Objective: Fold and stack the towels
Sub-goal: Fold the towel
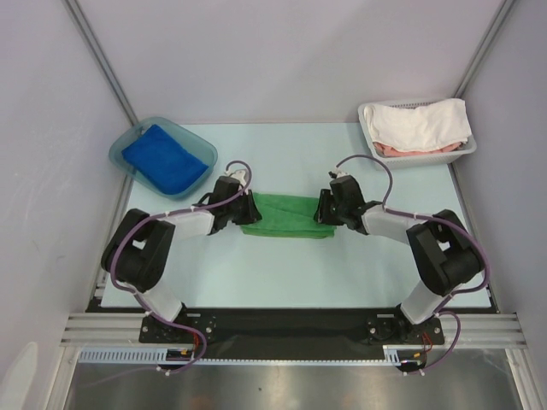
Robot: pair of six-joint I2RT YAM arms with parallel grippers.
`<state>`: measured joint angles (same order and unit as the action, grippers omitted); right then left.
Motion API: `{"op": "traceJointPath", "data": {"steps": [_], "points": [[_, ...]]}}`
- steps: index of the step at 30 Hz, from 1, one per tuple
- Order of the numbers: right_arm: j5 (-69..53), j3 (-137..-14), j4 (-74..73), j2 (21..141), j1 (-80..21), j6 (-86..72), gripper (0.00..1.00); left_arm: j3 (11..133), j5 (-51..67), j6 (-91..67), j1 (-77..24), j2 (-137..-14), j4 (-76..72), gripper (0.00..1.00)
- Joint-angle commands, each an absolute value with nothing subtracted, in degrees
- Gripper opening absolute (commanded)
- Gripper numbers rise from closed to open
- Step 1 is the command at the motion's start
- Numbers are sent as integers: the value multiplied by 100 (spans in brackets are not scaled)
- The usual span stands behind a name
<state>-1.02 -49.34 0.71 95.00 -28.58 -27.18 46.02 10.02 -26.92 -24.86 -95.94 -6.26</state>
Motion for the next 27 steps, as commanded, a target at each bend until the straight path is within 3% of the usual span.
{"op": "traceJointPath", "data": {"steps": [1, 13, 22, 27], "points": [[-167, -4782, 70, 9062, -2909, -2707, 42, 4448, 1204, -2628, -2558, -9150, -808, 22], [0, -4754, -263, 8481, -2953, -2786, 43, 4473, 950, -2663, -2602, -8534, -502, 24], [290, -5379, -272, 9526, -2953, -2786, 42, 4087, 528, -2830, -2619, -9176, -510, 11], [579, -5432, -404, 9905, -2944, -2856, 42, 3727, 115, -2883, -2619, -8860, -396, 3]]}}
